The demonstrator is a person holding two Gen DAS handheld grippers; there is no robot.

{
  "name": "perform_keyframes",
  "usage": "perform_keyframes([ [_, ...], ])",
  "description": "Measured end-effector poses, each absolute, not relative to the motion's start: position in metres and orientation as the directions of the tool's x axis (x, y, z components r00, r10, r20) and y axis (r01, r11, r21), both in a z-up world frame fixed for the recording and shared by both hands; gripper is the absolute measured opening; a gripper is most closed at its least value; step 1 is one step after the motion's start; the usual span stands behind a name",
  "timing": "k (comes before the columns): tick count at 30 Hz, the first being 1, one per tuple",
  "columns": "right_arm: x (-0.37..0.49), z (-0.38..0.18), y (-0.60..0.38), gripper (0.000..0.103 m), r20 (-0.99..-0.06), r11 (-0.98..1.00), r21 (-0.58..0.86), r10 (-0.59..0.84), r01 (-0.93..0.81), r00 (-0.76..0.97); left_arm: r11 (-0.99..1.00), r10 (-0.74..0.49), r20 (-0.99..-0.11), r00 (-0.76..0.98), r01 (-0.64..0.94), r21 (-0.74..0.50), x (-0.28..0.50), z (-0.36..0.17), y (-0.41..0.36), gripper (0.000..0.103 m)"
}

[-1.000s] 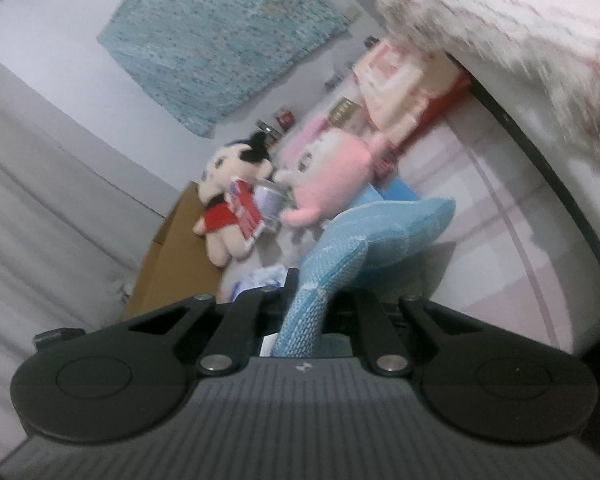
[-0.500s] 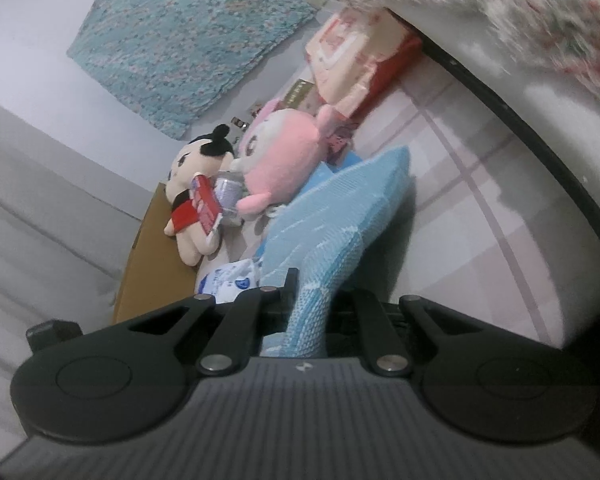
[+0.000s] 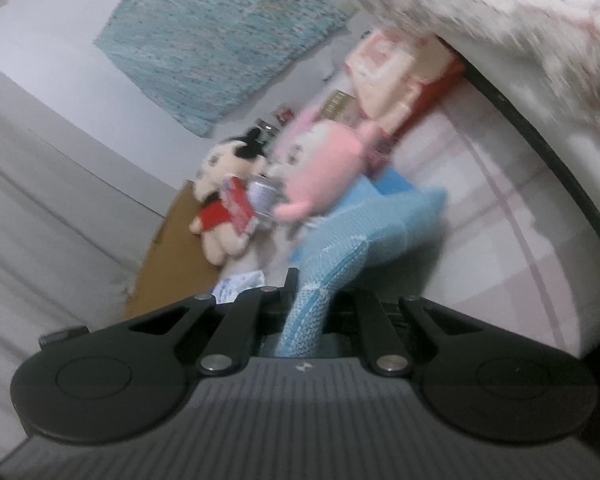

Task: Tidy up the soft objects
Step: 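Carry the wipes pack with the left gripper while the right carries the towel to the box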

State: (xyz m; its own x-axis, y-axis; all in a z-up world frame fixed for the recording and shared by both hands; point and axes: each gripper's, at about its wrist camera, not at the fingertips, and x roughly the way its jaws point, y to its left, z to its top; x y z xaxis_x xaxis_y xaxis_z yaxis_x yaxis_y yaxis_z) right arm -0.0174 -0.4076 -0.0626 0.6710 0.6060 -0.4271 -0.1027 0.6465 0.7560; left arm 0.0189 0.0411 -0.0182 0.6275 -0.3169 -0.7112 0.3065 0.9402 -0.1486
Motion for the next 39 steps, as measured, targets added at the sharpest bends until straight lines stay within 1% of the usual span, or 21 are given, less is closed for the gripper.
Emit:
perform_keyframes([
  [3, -0.016, -0.048, -0.405, 0.005, -0.396, 0.633, 0.763, 0.621, -0.134, 0.677, 0.941, -0.320, -0.670, 0.669, 0.309, -0.141, 0.011, 0.002, 0.051, 0.071],
  [7, -0.010, -0.027, -0.398, 0.005, -0.345, 0.594, 0.786, 0.651, -0.171, 0.676, 0.941, -0.336, -0.628, 0.702, 0.283, -0.188, 0.008, 0.029, 0.072, 0.071],
  [12, 0.010, 0.011, -0.375, 0.005, -0.287, 0.562, 0.787, 0.700, -0.256, 0.655, 0.942, -0.335, -0.568, 0.752, 0.269, -0.199, 0.002, 0.066, 0.101, 0.071],
  [16, 0.035, 0.048, -0.341, 0.005, -0.228, 0.510, 0.786, 0.765, -0.350, 0.602, 0.955, -0.293, -0.527, 0.798, 0.222, -0.194, -0.001, 0.099, 0.141, 0.071],
  [20, 0.069, 0.086, -0.290, 0.005, -0.177, 0.450, 0.776, 0.829, -0.442, 0.531, 0.977, -0.206, -0.508, 0.837, 0.148, -0.152, 0.002, 0.127, 0.185, 0.071],
  [23, 0.096, 0.107, -0.248, 0.005, -0.154, 0.416, 0.778, 0.853, -0.470, 0.500, 0.993, -0.110, -0.515, 0.850, 0.077, -0.085, 0.011, 0.140, 0.217, 0.071],
  [29, 0.151, 0.128, -0.155, 0.005, -0.150, 0.351, 0.801, 0.902, -0.484, 0.405, 0.996, 0.083, -0.585, 0.806, -0.074, 0.040, 0.060, 0.141, 0.285, 0.071],
  [31, 0.167, 0.129, -0.123, 0.005, -0.172, 0.356, 0.801, 0.907, -0.482, 0.384, 0.992, 0.130, -0.618, 0.775, -0.098, 0.085, 0.083, 0.132, 0.305, 0.072],
  [34, 0.191, 0.126, -0.070, 0.005, -0.216, 0.360, 0.798, 0.920, -0.483, 0.328, 0.987, 0.160, -0.667, 0.728, -0.105, 0.121, 0.116, 0.111, 0.327, 0.072],
  [39, 0.219, 0.119, 0.013, 0.005, -0.304, 0.409, 0.780, 0.909, -0.474, 0.283, 0.975, 0.199, -0.706, 0.680, -0.065, 0.212, 0.171, 0.069, 0.341, 0.072],
])
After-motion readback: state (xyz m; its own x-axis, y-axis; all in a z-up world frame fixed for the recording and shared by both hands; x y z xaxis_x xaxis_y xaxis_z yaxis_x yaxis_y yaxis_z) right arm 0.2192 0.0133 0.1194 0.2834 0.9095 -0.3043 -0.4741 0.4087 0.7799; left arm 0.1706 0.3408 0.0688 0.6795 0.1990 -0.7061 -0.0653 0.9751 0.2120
